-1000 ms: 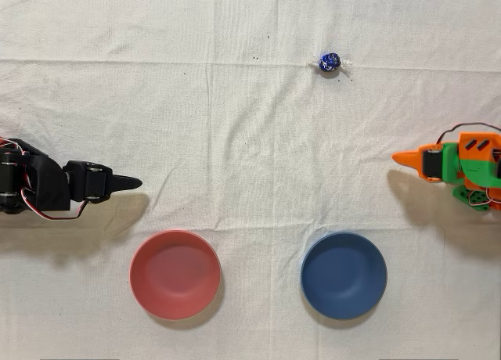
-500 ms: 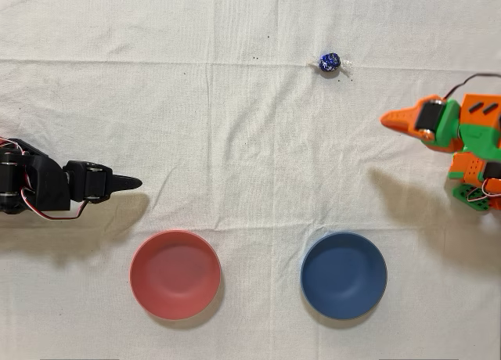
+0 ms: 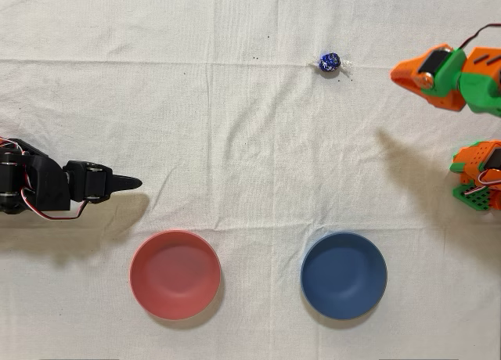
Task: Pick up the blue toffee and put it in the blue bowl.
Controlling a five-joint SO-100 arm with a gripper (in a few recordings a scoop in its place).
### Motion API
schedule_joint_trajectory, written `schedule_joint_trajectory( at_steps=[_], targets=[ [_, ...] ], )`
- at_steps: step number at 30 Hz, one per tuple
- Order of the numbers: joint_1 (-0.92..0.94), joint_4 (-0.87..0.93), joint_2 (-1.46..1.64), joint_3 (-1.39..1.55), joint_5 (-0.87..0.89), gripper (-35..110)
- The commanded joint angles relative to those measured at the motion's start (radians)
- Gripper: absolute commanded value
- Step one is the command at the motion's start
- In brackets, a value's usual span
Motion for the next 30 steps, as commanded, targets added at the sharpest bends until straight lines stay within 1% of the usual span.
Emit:
schedule_joint_trajectory(
  at_steps=[1,4,7,11,23,30],
  targets=[
    [0.075,-0.011,-0.018,-0.026,0.025,0],
    [0.103,-0.046,-0.063,0.009,-0.132,0],
    [0.12,-0.107,-0.106,0.023,-0.115,0],
    [0.107,-0.15,-0.176,-0.029,-0.138,0],
    [-0.017,-0.137,-0.442,-0.268,-0.063,0],
    [-0.032,-0.152,-0.549,-0.36,-0.02,3]
  ],
)
